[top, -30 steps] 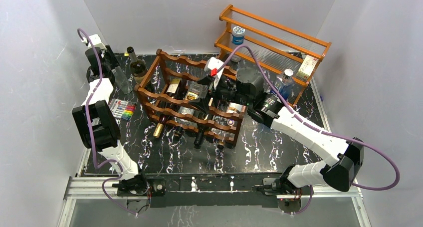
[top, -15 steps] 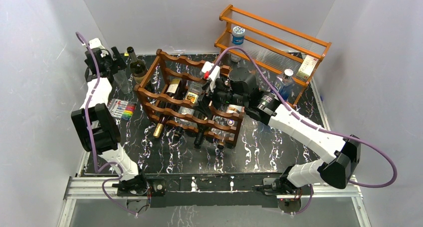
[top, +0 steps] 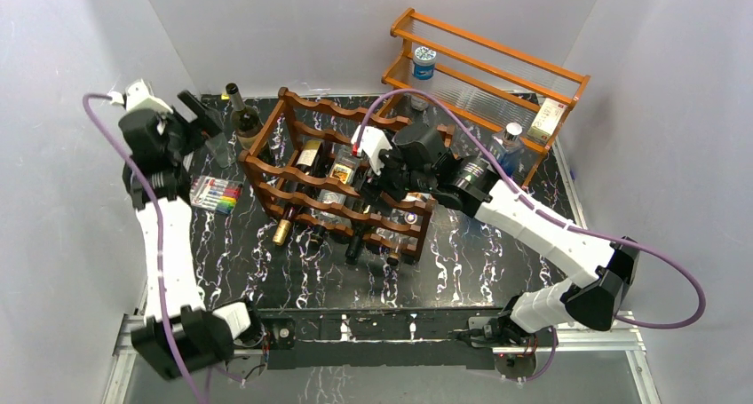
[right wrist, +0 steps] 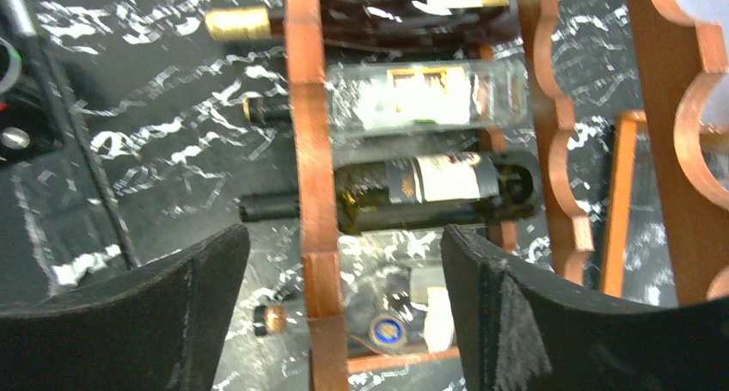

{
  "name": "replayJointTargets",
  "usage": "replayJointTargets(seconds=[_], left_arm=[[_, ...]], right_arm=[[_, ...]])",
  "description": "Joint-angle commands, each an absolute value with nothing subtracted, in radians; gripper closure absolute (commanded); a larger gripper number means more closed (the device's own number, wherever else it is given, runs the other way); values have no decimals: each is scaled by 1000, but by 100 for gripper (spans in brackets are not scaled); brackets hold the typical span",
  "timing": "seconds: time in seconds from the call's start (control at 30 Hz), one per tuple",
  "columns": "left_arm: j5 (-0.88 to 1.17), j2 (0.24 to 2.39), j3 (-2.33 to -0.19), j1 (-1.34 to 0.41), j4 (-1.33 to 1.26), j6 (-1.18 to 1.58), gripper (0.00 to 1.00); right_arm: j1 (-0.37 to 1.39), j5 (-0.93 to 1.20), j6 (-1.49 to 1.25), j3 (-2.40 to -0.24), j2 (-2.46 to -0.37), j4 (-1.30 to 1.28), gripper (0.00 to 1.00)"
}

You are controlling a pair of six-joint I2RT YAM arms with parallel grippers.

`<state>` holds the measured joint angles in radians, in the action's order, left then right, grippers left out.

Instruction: Take the wine bottle off the wine rack

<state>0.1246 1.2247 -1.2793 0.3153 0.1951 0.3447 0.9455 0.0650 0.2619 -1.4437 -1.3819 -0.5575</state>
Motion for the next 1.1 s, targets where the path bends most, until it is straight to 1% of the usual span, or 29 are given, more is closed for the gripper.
replayJointTargets(seconds=[0.0,0.1,0.27,0.37,0.53,0.77,0.97,1.03,1.07], left_arm=[[363,1018,-1110,318,254,501,2],[430,921,-1058,316,300,505,2],[402,820,-1060,270,413,467,2],[427,804,-1066,238,453,463,2],[447,772,-1033,193,492,453,8],[488,746,-986,178,509,456,15],[503,735,-960,161,511,451,17],[508,727,-945,158,515,450,17],[514,724,-937,158,515,450,17]], right_arm=[[946,-34,297,-1450,-1372,-556,13],[945,-83,283,-1433,-1378,-516,15],[921,-181,258,-1427,-1426,-443,18],[882,-209,281,-1454,-1461,-407,26],[805,-149,309,-1508,-1519,-365,35],[750,-133,313,-1551,-1597,-280,36],[719,-136,321,-1624,-1683,-283,34],[719,-104,323,-1659,-1689,-314,31],[721,-87,321,-1673,-1688,-330,28]])
